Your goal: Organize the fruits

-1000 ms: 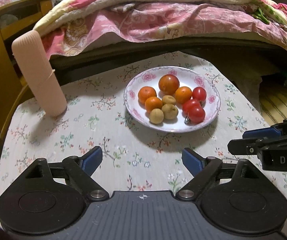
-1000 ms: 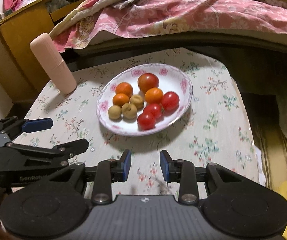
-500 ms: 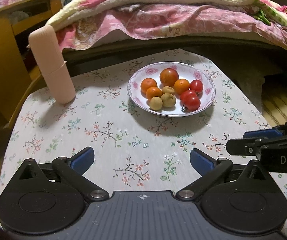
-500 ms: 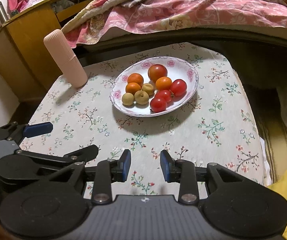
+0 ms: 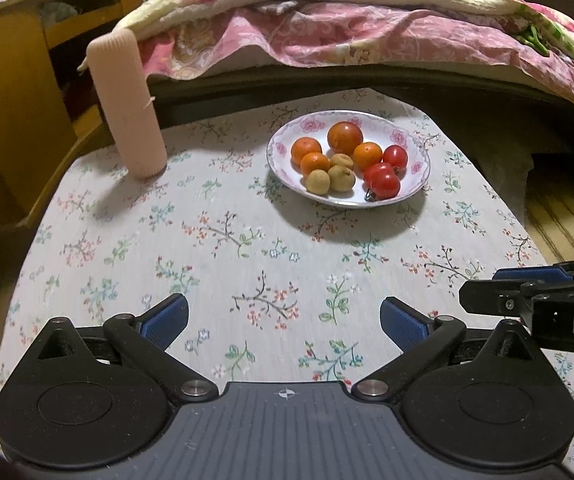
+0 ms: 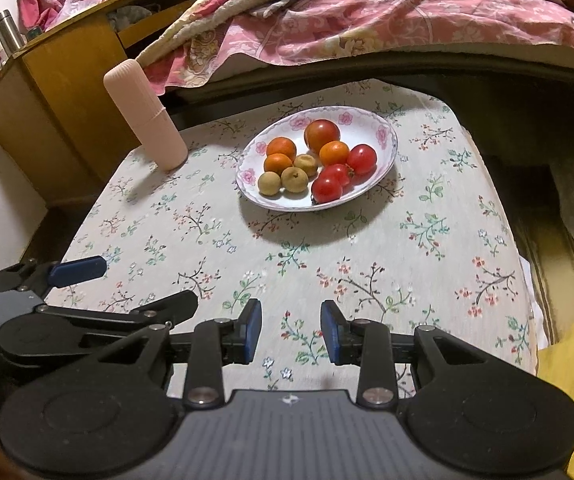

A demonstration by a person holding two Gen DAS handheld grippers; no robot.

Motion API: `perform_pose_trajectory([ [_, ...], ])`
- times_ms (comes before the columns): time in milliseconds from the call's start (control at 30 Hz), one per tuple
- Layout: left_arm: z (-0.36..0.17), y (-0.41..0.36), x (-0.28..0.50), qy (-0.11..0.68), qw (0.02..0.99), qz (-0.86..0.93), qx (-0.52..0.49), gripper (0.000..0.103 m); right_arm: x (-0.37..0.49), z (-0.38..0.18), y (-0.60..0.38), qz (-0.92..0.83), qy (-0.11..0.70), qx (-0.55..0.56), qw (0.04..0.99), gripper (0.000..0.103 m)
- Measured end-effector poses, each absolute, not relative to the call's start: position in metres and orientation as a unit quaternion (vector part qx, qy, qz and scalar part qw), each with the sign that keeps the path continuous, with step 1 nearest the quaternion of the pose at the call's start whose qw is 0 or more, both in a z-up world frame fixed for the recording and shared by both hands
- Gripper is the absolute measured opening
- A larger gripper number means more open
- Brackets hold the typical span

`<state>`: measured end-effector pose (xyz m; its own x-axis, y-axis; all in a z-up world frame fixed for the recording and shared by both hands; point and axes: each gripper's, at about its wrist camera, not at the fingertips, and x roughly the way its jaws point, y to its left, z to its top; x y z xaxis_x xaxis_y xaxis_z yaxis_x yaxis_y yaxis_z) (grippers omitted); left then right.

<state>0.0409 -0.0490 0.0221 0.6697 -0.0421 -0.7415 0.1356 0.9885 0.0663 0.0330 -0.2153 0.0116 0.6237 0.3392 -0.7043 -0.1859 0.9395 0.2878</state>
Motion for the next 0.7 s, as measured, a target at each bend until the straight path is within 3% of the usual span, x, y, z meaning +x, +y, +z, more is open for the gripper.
perform_pose_trajectory([
  [700, 0.021, -0.047, 0.023, 0.432, 0.900, -0.048, 0.033, 0.103, 0.007, 0.009, -0.209, 0.151, 0.417, 0.097, 0.891, 0.035],
])
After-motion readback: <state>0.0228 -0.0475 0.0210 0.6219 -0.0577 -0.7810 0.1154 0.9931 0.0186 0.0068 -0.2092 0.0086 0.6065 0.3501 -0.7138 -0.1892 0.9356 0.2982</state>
